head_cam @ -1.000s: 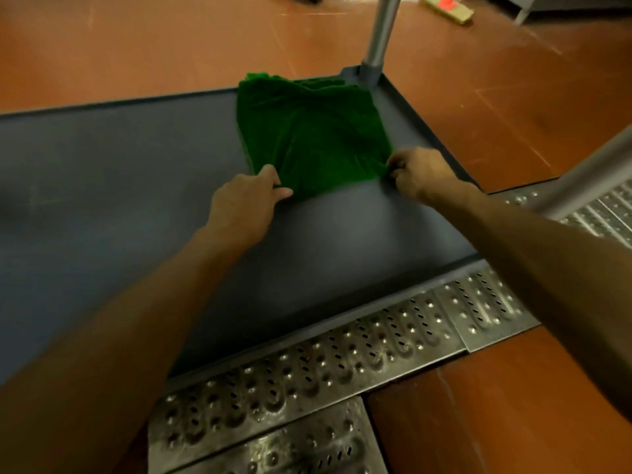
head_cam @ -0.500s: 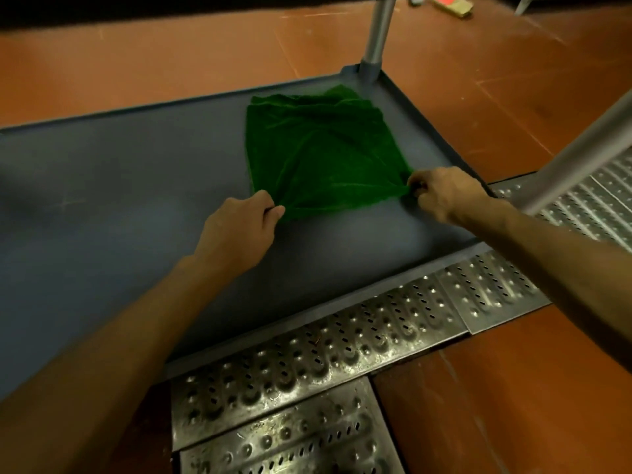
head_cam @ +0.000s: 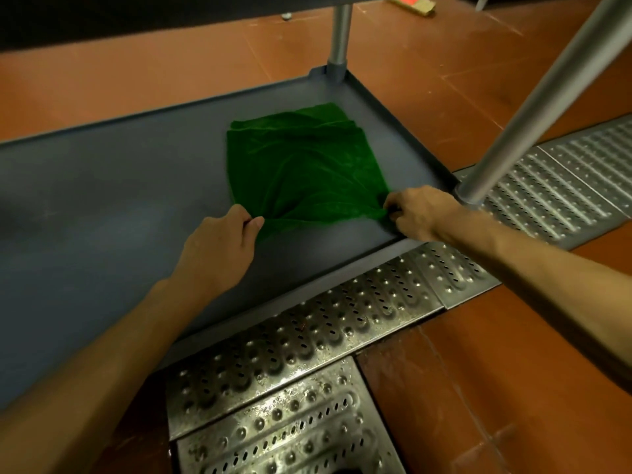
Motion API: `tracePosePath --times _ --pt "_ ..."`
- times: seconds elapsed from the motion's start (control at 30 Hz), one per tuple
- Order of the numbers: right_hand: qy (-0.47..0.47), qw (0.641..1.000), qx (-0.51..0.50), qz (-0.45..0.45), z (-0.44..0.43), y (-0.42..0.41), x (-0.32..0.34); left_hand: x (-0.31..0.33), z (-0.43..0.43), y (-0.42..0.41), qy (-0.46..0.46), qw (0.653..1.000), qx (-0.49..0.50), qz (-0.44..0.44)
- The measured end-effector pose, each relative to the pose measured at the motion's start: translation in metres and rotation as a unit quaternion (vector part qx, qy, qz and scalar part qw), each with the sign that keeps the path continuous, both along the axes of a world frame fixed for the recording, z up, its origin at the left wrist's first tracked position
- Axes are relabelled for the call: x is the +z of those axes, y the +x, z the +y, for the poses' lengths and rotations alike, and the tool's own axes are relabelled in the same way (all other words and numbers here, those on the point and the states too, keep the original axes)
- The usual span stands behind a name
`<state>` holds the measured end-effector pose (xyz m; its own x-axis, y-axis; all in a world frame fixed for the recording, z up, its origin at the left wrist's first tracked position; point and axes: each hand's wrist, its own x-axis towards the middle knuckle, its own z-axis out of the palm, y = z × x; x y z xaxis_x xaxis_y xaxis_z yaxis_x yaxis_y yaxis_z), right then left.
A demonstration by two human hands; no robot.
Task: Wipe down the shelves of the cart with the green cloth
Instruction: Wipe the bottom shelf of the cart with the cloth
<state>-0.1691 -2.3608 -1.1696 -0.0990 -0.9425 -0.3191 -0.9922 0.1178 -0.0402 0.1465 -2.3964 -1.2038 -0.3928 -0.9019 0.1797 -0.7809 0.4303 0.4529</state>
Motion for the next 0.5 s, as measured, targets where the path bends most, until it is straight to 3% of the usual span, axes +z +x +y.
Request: tracePosePath --times 0.4,0.5 --pt "0.005 1.0 0.014 0.015 0.023 -0.009 0.005 -0.001 0.019 0.026 0.022 0.998 -0.025 -0.052" --pt "-0.044 0.998 0.043 -0.001 0.028 -0.013 -0.004 0.001 0.021 0.028 -0.004 0.995 -0.074 -0.072"
